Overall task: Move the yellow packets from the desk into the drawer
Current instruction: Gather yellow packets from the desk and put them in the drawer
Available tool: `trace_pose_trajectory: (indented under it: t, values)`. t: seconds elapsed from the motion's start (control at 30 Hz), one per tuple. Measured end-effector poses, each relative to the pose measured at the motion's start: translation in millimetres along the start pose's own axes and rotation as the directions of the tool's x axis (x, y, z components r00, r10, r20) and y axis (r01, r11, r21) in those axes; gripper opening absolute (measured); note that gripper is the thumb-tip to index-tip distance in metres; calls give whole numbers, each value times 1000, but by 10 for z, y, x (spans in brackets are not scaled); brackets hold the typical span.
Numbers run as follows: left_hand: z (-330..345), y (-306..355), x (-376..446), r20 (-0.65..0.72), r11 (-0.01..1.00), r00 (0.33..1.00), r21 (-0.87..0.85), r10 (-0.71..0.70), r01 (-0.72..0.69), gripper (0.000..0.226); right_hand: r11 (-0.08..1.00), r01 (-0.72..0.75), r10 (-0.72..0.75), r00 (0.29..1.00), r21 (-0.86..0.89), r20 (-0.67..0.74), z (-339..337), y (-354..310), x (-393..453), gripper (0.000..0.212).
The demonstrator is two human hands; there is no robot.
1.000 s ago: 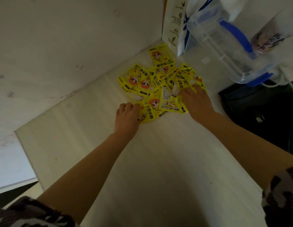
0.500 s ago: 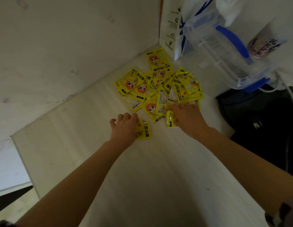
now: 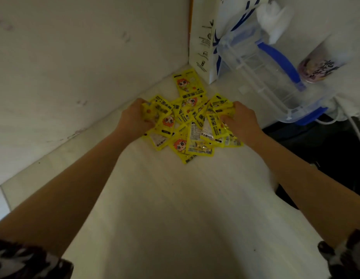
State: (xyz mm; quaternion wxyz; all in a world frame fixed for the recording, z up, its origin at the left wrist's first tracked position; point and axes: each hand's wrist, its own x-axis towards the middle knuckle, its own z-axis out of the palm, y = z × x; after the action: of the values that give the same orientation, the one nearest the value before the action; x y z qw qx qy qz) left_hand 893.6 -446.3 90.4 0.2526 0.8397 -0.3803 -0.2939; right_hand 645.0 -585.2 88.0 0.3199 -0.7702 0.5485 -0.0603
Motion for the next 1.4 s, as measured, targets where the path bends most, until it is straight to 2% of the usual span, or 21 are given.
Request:
trace_pose_trajectory:
  t: [0.1, 0.17, 0.27, 0.37, 0.47, 0.57, 0.67, 0.8, 0.93, 1.1, 1.3, 1.4]
  values:
    - [-37, 36, 291, -44, 998, 998, -47, -33, 31, 67, 998, -67, 65, 997, 20, 50, 23, -57, 158, 30]
    - [-14, 13, 450, -37, 998, 998, 38, -48, 50, 71, 996, -92, 93, 994, -3, 55, 35, -82, 209, 27]
    - [51, -66, 612, 28, 975, 995, 203, -97, 89, 58, 997, -53, 55, 998, -58, 34, 57, -83, 210, 24]
    - [83, -109, 680, 32, 929, 998, 369, -46, 31, 51, 978, 24, -18, 999, -207, 32, 82, -46, 152, 26]
    - [66, -129, 676, 41, 936, 998, 350, -51, 34, 52, 960, 58, -43, 997, -274, 59, 129, -1, 94, 34]
    - [58, -180, 637, 16, 940, 1000, 342, -19, 13, 52, 977, 1, 16, 997, -215, 77, 151, 44, 62, 44]
    - [41, -194, 550, -34, 954, 999, 298, -29, 37, 49, 973, -61, 85, 992, -224, 97, 146, 90, 71, 52]
    - [-2, -232, 474, -80, 962, 995, 264, -53, 73, 49, 960, -78, 107, 990, -271, 96, 161, 60, 34, 55]
    - [-83, -244, 433, -47, 966, 986, 199, -157, 164, 57, 953, -78, 99, 994, -294, 55, 146, -2, -6, 60]
    - [-153, -334, 321, -59, 972, 971, 14, -232, 234, 53, 941, 0, 26, 997, -339, 73, 129, -39, -73, 62]
    - [-208, -378, 176, -110, 974, 973, -128, -203, 189, 44, 945, 10, 36, 990, -328, 133, 6, 48, -156, 62]
    - [-221, -349, 113, -91, 935, 973, -310, -212, 175, 46, 972, 21, 18, 987, -235, 159, -44, 126, -240, 54]
